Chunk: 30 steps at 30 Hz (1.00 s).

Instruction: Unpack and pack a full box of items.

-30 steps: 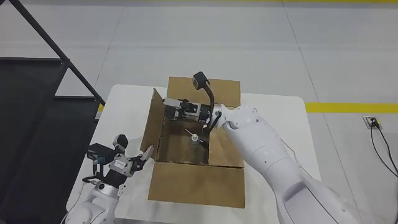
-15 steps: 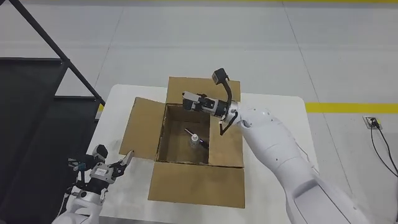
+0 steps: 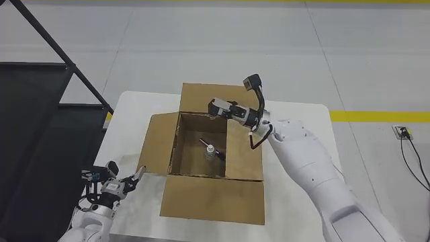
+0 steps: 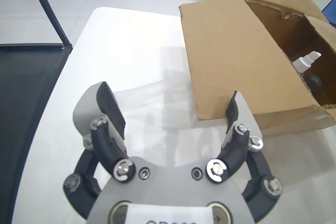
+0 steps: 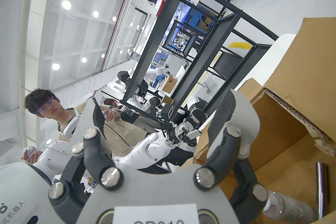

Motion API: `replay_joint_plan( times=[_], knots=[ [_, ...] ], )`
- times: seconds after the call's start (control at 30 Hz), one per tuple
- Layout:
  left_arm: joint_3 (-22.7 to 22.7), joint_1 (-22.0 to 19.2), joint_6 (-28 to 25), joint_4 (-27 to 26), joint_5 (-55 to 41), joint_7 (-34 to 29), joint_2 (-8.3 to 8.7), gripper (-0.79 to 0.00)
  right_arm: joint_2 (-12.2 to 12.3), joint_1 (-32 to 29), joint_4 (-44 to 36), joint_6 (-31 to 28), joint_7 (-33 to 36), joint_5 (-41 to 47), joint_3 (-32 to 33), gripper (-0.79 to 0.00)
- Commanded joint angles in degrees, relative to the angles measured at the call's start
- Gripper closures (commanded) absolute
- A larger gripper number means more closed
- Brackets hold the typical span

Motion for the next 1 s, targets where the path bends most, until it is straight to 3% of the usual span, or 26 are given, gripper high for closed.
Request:
replay_joint_plan(
  times=[0.0, 0.17, 0.33, 0.53, 0.7, 0.97],
  knots=[
    [-0.6, 0.9, 0.5, -2.4, -1.0, 1.7, -0.10, -0.785, 0.5, -0.7, -1.1, 0.1, 0.1, -0.5, 0.6, -0.785],
    [-3.6, 4.4, 1.5, -11.7, -1.2, 4.7, -0.11, -0.785, 1.5, -2.3, -2.8, 0.7, 0.3, -1.0, 2.0, -0.785],
    [-7.1, 7.1, -1.6, -22.7, -5.4, 3.2, 0.02, -0.785, 2.7, -4.0, -4.4, 0.0, 0.0, -1.2, 4.1, -0.785],
    [-3.6, 4.0, -3.7, -29.2, -6.6, -4.4, 0.07, -0.785, 5.8, -9.1, -11.4, -1.9, -1.9, -3.6, 7.9, -0.785],
    [5.9, -2.6, -3.3, -27.3, -5.6, -12.2, -0.29, -0.785, 10.1, -17.1, -22.0, -3.8, -3.8, -7.8, 13.2, -0.785],
    [21.3, -17.4, 1.1, -14.3, -11.9, -21.1, -2.36, -0.785, 15.8, -30.1, -34.6, -4.2, -4.2, -10.1, 23.6, -0.785]
  ],
)
